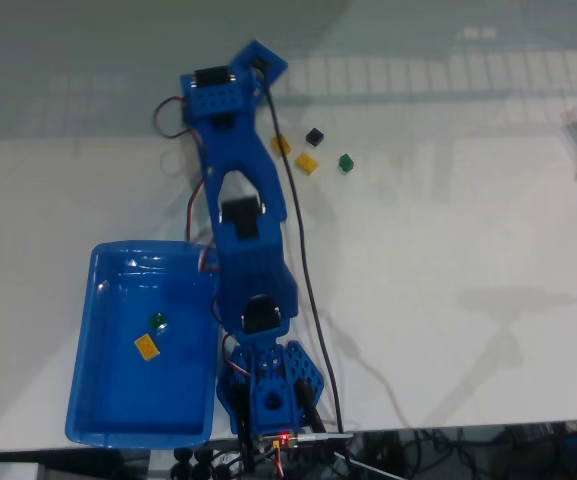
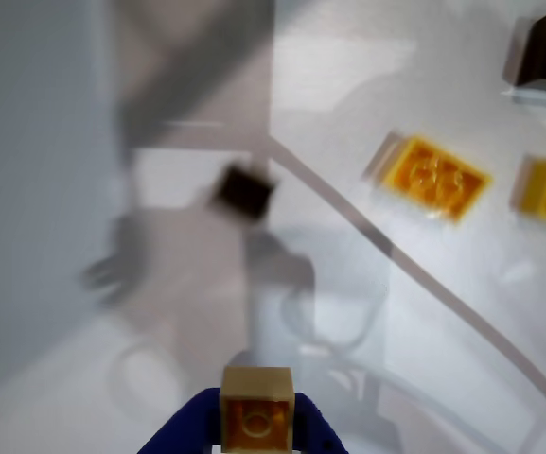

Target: Pick up all the lego then put into the bin

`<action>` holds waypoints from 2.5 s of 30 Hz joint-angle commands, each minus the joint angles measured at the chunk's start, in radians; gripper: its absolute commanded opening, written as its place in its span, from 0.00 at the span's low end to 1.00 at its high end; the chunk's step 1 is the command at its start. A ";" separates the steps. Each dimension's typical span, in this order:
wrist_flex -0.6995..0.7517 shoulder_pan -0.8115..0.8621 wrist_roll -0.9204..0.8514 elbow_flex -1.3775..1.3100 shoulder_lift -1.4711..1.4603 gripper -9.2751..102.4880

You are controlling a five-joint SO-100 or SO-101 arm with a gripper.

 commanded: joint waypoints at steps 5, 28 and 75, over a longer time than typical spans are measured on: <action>0.184 -0.393 -0.061 0.204 0.644 0.08; 0.394 -1.009 -0.114 0.615 0.956 0.29; -0.087 0.129 0.293 -0.374 -0.382 0.34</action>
